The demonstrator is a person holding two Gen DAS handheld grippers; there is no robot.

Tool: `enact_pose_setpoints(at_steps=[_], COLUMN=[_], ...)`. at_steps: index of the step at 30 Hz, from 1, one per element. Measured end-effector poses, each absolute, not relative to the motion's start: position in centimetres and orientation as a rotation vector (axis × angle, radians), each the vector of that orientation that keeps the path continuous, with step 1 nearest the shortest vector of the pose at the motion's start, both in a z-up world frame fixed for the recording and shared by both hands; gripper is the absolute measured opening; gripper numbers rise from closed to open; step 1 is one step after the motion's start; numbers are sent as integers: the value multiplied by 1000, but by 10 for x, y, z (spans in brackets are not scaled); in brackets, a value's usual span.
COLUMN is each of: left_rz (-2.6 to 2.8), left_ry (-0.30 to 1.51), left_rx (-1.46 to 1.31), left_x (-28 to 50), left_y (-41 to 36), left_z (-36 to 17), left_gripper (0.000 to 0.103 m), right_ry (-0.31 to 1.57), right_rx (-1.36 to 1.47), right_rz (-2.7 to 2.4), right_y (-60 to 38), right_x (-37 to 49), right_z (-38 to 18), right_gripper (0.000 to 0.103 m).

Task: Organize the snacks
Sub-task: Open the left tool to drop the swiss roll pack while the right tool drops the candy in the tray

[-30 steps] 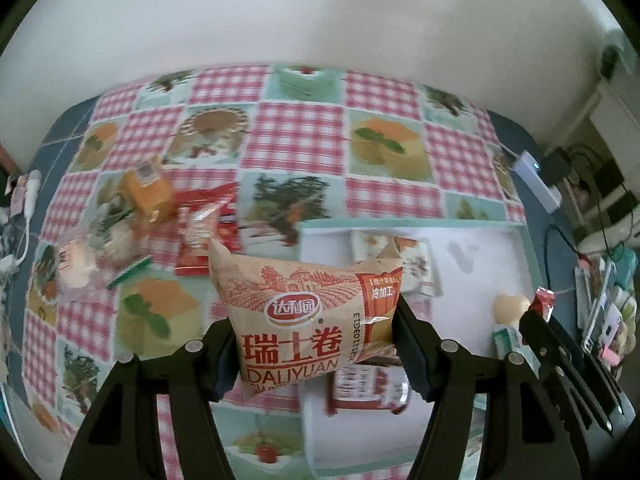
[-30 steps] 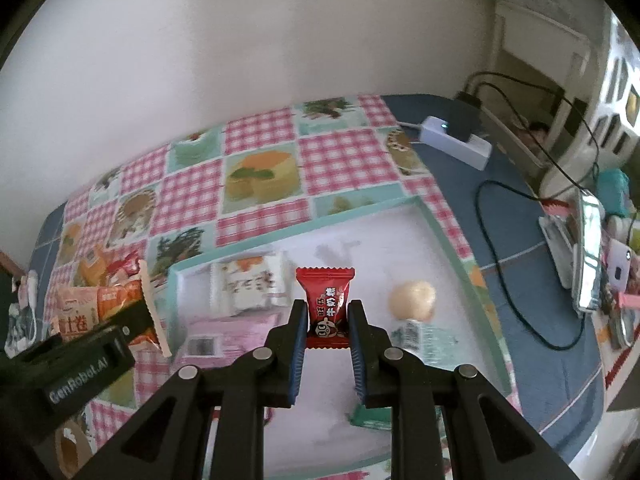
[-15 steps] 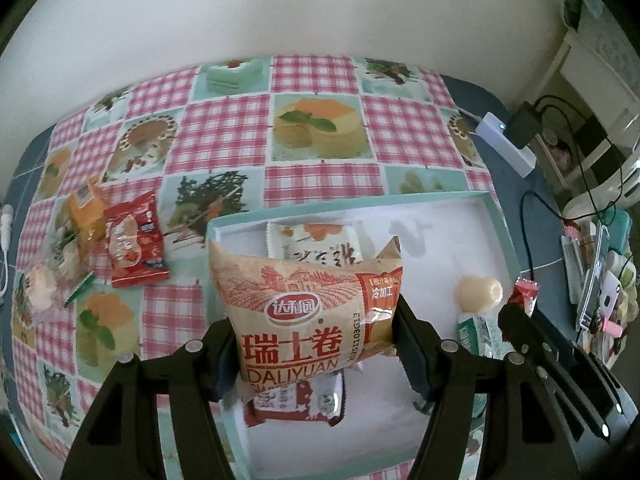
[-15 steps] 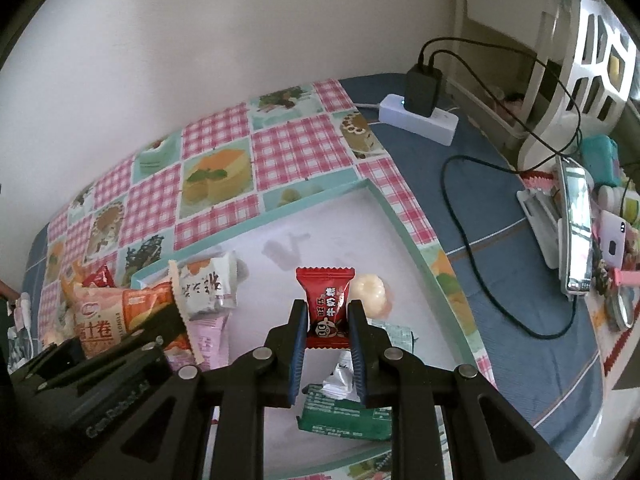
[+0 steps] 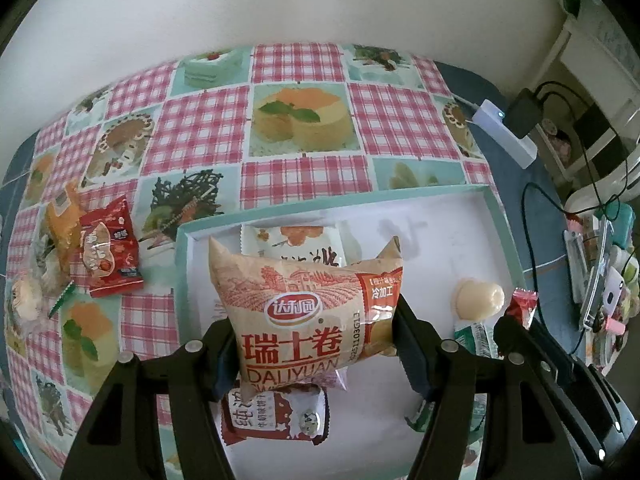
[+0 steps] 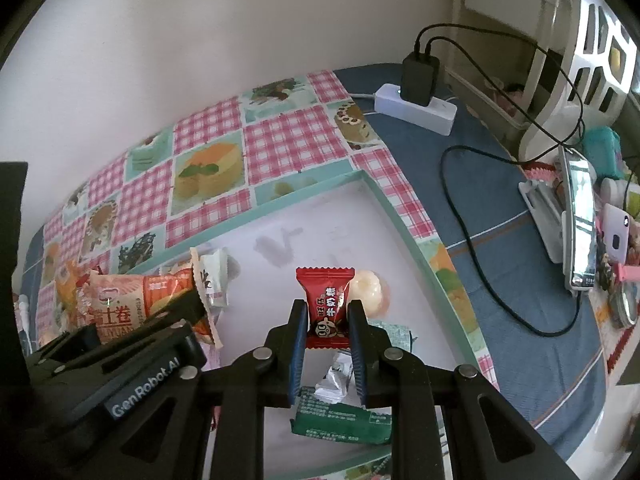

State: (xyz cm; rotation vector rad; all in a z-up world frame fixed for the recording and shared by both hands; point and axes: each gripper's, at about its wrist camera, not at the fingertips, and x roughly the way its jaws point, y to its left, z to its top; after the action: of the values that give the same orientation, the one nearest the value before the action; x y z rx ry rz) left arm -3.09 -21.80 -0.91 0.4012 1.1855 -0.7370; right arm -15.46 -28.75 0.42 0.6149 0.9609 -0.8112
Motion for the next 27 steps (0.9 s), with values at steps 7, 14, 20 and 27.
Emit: enact_pose_setpoints(at_steps=[7,14,20,27], left_rz=[-729,-704,-649,-608], left_ry=[1207,1210,1209,1207], left_rx=[393,408,427,441], left_x=[-26,-22,-14,-10], left_y=[-214,-209,-198,-186], left_z=[-11,-9,-9,-8], left_gripper=[69,70,81,81], right_ry=[969,978,998,1017], right_rx=[625,625,624,622], right_rz=[-813,-811,-803,-791], right_y=[-288,-287,-287,-284], right_x=[-154,-152,-149,-146], right_z=[2,0,-4,-6], right_gripper=[22,22,23,23])
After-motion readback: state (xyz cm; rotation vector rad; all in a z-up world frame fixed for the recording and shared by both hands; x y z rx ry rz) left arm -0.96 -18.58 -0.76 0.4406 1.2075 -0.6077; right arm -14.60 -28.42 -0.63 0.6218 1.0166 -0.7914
